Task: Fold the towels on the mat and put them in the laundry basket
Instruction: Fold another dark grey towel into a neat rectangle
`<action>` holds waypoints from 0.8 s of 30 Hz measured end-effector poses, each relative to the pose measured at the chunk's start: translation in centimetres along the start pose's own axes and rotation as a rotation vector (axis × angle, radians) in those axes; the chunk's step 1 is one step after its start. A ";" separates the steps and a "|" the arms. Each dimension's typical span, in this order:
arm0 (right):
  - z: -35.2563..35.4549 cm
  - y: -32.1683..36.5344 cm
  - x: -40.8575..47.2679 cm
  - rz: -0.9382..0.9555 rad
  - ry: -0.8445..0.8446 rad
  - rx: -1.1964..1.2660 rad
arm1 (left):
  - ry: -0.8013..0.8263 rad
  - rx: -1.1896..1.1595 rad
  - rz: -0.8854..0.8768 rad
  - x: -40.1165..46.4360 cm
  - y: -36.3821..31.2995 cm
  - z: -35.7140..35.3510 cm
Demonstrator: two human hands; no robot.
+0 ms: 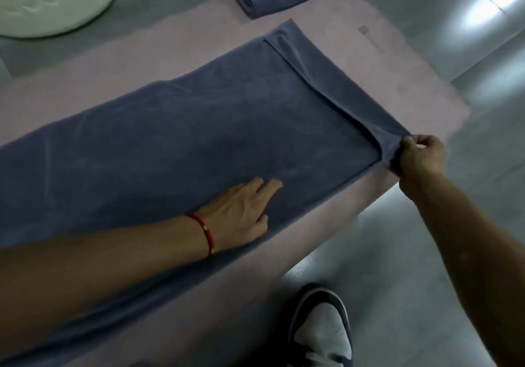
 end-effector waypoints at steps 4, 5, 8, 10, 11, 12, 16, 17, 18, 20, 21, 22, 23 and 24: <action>1.3 -1.0 1.5 0.207 0.172 -0.448 | -0.051 0.367 -0.097 -0.4 1.1 -1.0; 1.0 -1.2 1.6 0.230 0.201 -0.523 | -0.049 0.408 -0.112 -0.4 1.3 -1.3; -0.3 -0.5 0.7 0.307 0.200 -0.793 | -0.079 0.444 -0.160 -0.7 1.5 -1.7; -1.6 1.0 -0.4 0.513 0.152 -0.910 | -0.120 0.389 -0.170 -0.4 1.7 -1.2; -2.5 1.5 -0.6 0.633 0.159 -0.890 | -0.156 0.352 -0.152 0.3 2.0 -0.6; -3.6 2.2 -0.8 0.751 0.208 -0.843 | -0.199 0.330 -0.111 1.5 2.4 0.3; -8.7 4.8 0.5 1.003 0.508 -0.686 | -0.321 0.295 0.291 8.5 5.9 5.0; -10.2 5.8 1.2 1.043 0.552 -0.668 | -0.309 0.274 0.401 10.1 7.2 6.1; -11.8 6.9 1.9 1.076 0.583 -0.665 | -0.288 0.265 0.492 11.5 8.6 6.9; -15.1 9.2 3.8 1.092 0.630 -0.699 | -0.216 0.204 0.637 13.4 11.3 8.0; -16.7 10.4 4.7 1.070 0.647 -0.709 | -0.184 0.140 0.694 14.0 12.2 8.3; -18.2 11.6 5.6 1.046 0.657 -0.709 | -0.183 0.065 0.733 14.6 13.1 8.4; -19.6 12.7 6.4 1.032 0.653 -0.700 | -0.228 -0.014 0.746 14.9 13.7 8.3; -20.9 13.7 7.2 1.029 0.634 -0.690 | -0.314 -0.096 0.743 15.2 14.1 8.4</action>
Point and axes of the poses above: each hand's wrist, its own x-axis towards the middle knuckle, its own z-axis out of the back of the hand, y = z × x, the point moved 1 cm from there along x, towards the middle knuckle, and after that the axes turned 11 degrees about z, right-handed, at the moved point
